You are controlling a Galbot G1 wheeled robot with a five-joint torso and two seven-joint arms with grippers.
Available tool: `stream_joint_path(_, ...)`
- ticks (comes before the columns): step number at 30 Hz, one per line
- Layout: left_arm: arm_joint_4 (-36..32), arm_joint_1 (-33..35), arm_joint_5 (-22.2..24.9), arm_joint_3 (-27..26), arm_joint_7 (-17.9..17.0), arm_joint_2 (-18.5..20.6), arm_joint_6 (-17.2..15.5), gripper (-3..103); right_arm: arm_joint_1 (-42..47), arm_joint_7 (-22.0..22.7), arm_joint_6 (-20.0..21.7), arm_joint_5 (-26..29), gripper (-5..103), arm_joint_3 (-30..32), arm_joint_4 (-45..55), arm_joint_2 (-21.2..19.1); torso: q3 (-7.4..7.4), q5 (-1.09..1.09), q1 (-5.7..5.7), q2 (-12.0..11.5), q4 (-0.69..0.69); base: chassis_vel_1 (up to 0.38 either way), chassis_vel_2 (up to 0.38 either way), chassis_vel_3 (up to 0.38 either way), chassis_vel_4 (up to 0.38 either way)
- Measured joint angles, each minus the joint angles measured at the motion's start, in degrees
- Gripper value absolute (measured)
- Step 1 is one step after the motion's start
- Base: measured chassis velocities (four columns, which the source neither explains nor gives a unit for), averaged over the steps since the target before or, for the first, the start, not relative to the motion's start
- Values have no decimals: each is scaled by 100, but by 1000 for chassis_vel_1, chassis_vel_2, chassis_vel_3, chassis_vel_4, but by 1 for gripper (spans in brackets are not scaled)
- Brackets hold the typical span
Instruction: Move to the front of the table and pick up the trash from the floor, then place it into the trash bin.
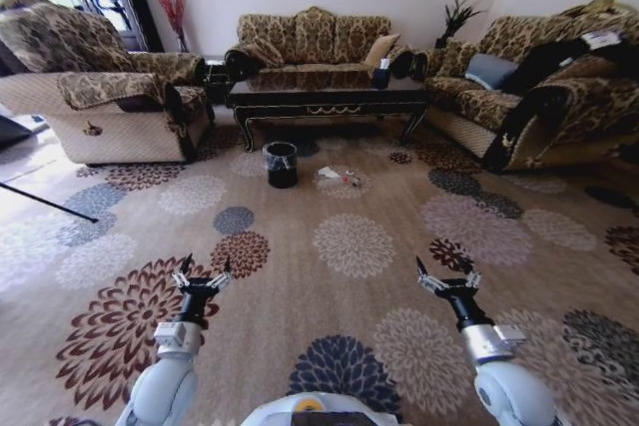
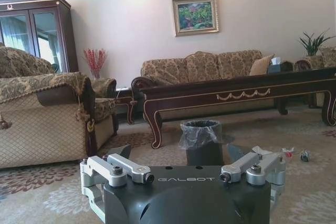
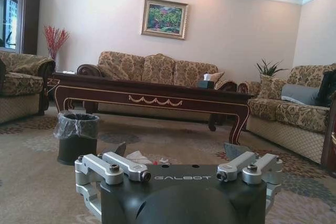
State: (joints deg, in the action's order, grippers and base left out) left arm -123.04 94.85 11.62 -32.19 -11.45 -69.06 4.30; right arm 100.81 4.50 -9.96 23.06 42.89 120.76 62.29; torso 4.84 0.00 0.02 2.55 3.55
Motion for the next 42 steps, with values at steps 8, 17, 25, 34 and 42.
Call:
stream_joint_path(8, -4, -9, -15, 26, -83, -12, -90, 100, -8, 34, -45, -41, 100, -29, -21, 24, -151, 0, -1, -158, 0, 0, 0, 0, 0)
stream_joint_path(17, 69, 30, -30, 32, -173, -29, -115, 100, -3, 31, -80, -66, 100, -54, -37, -2, -319, -1, -2, -256, 0, 0, 0, 0, 0)
stream_joint_path(25, 115, -47, -7, 95, -246, 37, 153, 100, 4, -168, -225, -98, 100, -69, -140, 46, -322, 0, -2, -257, 0, 0, 0, 0, 0)
stream_joint_path(34, 199, -104, -63, 160, -250, 23, 219, 100, -35, -311, -332, -80, 100, -72, -236, 29, -304, 0, -2, -257, 0, 0, 0, 0, 0)
stream_joint_path(42, 256, -123, -70, 179, -228, -12, 245, 100, -34, -363, -368, -81, 100, -75, -269, 30, -290, 0, -3, -257, 0, -76, 80, 89, -78)
